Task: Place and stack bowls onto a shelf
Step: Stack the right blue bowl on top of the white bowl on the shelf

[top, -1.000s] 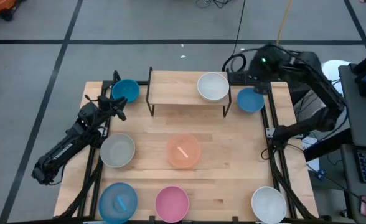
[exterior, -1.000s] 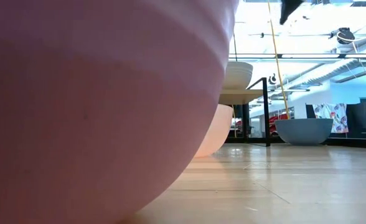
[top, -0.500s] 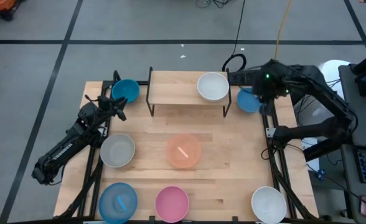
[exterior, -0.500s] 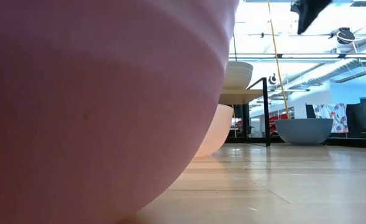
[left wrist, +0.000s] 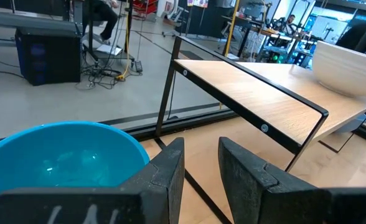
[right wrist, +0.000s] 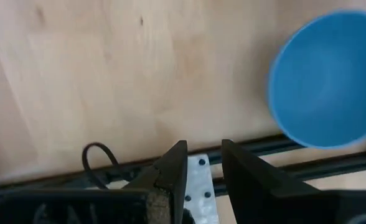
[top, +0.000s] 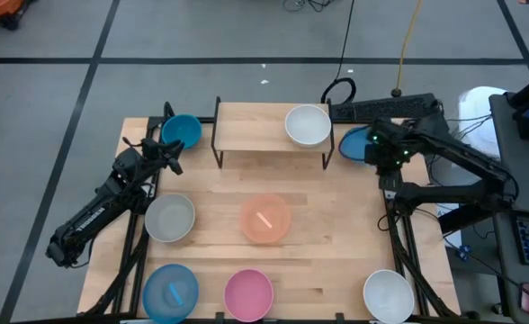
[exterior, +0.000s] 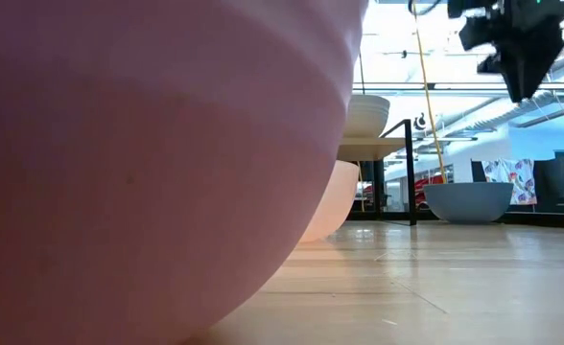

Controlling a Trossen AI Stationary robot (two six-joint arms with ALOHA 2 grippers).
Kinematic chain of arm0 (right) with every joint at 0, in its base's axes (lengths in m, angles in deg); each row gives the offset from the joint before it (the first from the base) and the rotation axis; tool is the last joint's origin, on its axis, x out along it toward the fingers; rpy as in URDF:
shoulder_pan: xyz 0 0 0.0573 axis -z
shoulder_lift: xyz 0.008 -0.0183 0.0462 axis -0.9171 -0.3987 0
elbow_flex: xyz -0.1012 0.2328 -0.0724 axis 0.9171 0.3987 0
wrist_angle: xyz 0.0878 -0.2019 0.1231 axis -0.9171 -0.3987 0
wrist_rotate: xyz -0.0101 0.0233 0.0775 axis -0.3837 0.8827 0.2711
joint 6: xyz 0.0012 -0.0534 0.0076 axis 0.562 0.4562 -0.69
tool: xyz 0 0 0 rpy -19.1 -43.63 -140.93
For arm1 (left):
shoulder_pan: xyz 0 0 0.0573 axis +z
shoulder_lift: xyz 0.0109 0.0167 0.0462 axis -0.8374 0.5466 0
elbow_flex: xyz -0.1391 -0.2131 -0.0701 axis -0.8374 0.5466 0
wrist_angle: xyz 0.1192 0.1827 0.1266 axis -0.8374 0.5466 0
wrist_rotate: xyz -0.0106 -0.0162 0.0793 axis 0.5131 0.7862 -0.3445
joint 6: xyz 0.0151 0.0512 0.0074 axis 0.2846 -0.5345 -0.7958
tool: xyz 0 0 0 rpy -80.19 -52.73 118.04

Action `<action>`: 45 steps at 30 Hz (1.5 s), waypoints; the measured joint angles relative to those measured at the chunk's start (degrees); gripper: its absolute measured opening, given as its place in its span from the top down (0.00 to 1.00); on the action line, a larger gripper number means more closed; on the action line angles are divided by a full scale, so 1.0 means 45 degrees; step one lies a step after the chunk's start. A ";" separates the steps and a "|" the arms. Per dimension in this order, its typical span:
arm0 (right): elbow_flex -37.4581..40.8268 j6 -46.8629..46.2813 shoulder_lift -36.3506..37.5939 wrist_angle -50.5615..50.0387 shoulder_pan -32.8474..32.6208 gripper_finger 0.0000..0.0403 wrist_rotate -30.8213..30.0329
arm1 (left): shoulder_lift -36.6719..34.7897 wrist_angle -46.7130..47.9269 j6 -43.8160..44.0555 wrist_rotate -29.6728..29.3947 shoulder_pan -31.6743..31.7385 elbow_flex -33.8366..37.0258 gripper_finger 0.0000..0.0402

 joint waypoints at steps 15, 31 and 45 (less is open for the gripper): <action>0.3520 0.0008 -0.0303 0.5784 0.0760 0.77 -0.1670 | 0.0003 -0.0005 0.0003 0.0000 0.0000 0.0000 0.74; 0.3729 -0.0470 -0.1858 0.7589 0.3132 0.77 0.0286 | 0.0000 -0.0005 0.0008 0.0000 0.0000 0.0000 0.74; 0.3729 0.0137 -0.3076 0.8616 0.4118 0.77 0.0285 | 0.0003 -0.0005 0.0071 0.0000 0.0000 0.0000 0.74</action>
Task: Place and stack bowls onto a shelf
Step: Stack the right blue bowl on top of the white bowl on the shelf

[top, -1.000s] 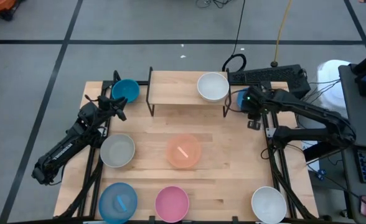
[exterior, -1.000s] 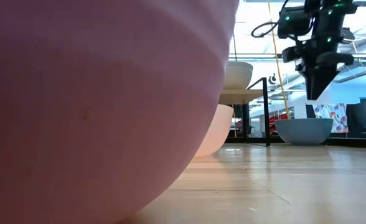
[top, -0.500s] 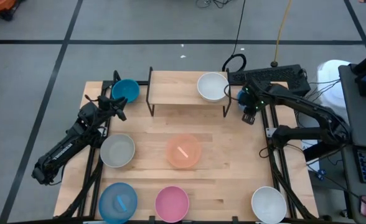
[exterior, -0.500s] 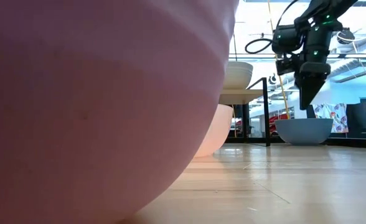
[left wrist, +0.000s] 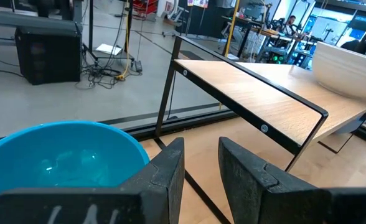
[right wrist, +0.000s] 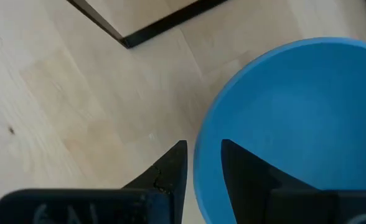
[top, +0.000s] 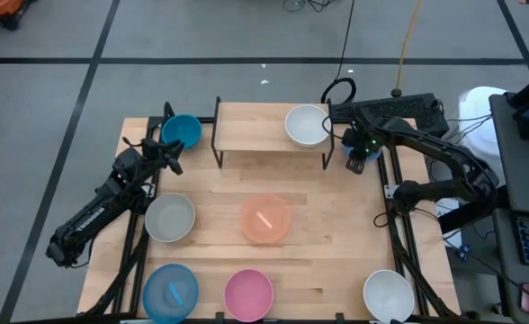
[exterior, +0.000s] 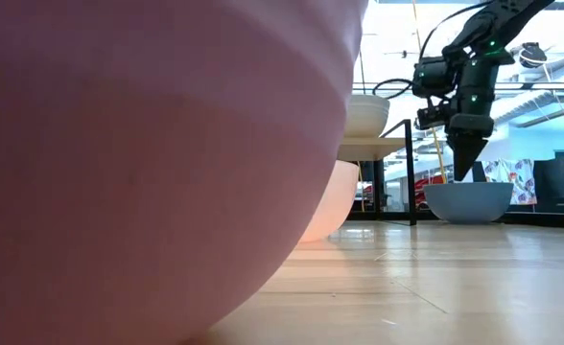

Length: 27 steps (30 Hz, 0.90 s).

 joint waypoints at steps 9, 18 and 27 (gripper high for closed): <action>0.0000 0.0191 -0.0854 0.0097 0.0190 0.77 0.0044 | 0.0000 0.0000 -0.0005 0.0000 0.0000 0.0000 0.74; 0.0000 0.0324 -0.1627 0.0680 0.0190 0.84 0.0044 | 0.0001 0.0000 0.0044 0.0004 0.0000 0.0000 0.74; -0.0005 0.0704 -0.1290 0.0546 0.0185 0.99 -0.0014 | -0.0004 0.0000 0.0058 0.0005 0.0000 0.0000 0.74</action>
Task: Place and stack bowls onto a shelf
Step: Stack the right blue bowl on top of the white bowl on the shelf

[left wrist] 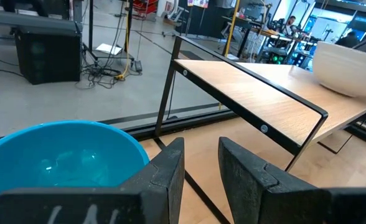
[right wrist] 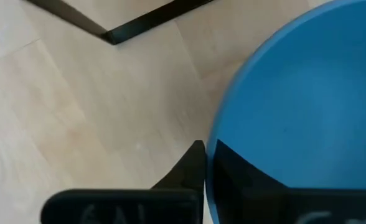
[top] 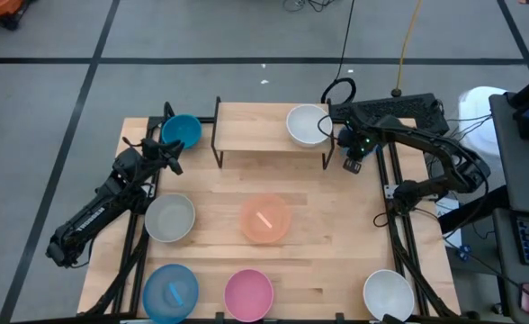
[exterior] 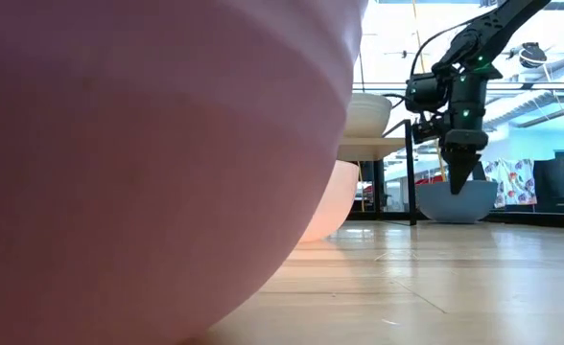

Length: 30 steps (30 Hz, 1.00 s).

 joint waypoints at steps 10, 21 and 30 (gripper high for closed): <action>-0.0578 0.0264 0.2519 -0.2202 -0.0034 1.00 -0.1408 | -0.0001 0.0000 0.0008 0.0000 -0.0002 0.0000 0.74; -0.6315 0.0384 0.3701 -0.4838 -0.0039 1.00 -0.2937 | 0.0001 0.0000 0.0034 0.0000 0.0000 0.0003 0.74; -1.2862 0.0866 0.0876 -0.7894 -0.0458 1.00 -0.2931 | 0.0002 0.0000 -0.0114 0.0000 0.0000 0.0000 0.74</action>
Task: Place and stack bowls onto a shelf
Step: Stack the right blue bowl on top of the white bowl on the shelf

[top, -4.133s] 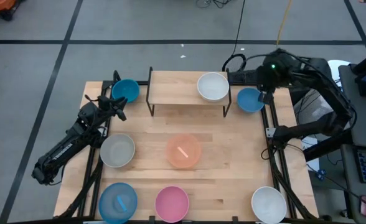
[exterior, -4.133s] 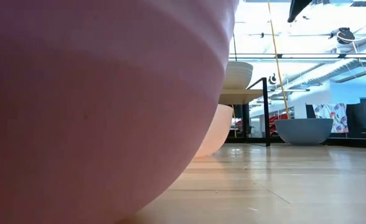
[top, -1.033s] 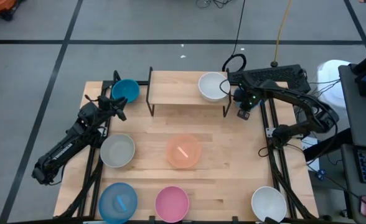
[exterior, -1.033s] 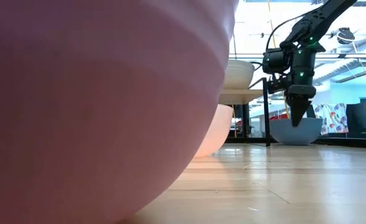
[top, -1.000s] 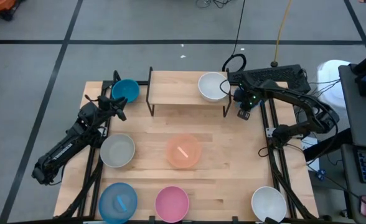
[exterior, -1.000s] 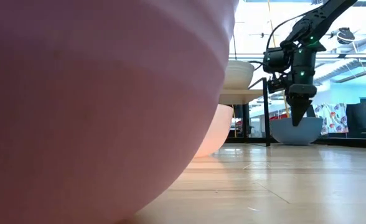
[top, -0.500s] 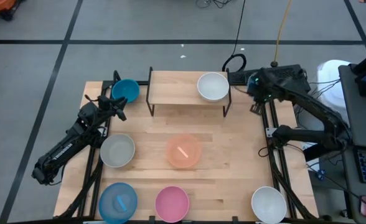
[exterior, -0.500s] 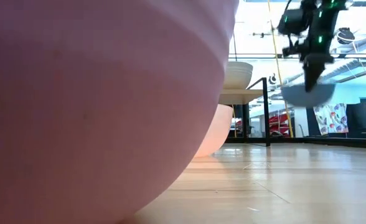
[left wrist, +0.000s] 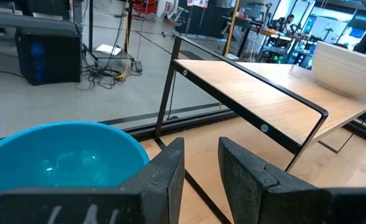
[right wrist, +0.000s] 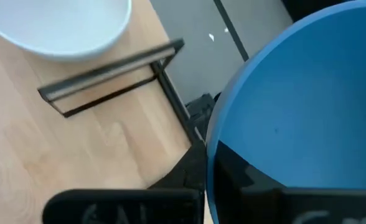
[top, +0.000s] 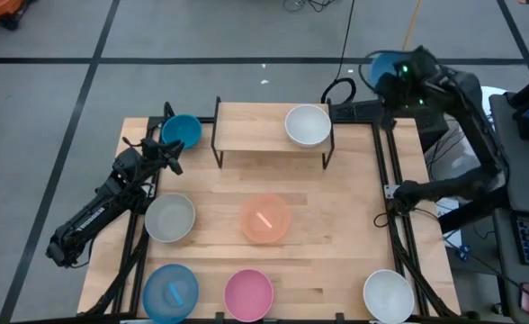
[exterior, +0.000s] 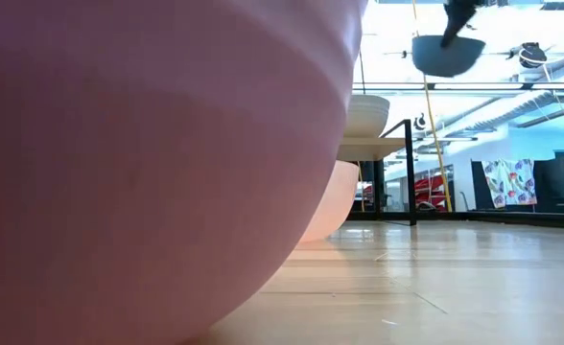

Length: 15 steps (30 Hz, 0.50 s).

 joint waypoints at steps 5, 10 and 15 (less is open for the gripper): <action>-0.2148 0.0096 -0.1738 -0.0143 -0.1037 1.00 0.0032 | -0.0002 0.0000 0.0002 0.0000 0.0000 0.0004 0.74; -0.2888 0.0393 -0.2852 -0.0143 -0.2019 1.00 0.1252 | 0.0002 0.0000 0.0017 0.0000 -0.0001 0.0002 0.74; -0.2879 0.0752 -0.3733 -0.0549 -0.3079 1.00 0.2033 | -0.0001 0.0005 0.0022 0.0000 -0.0005 0.0000 0.74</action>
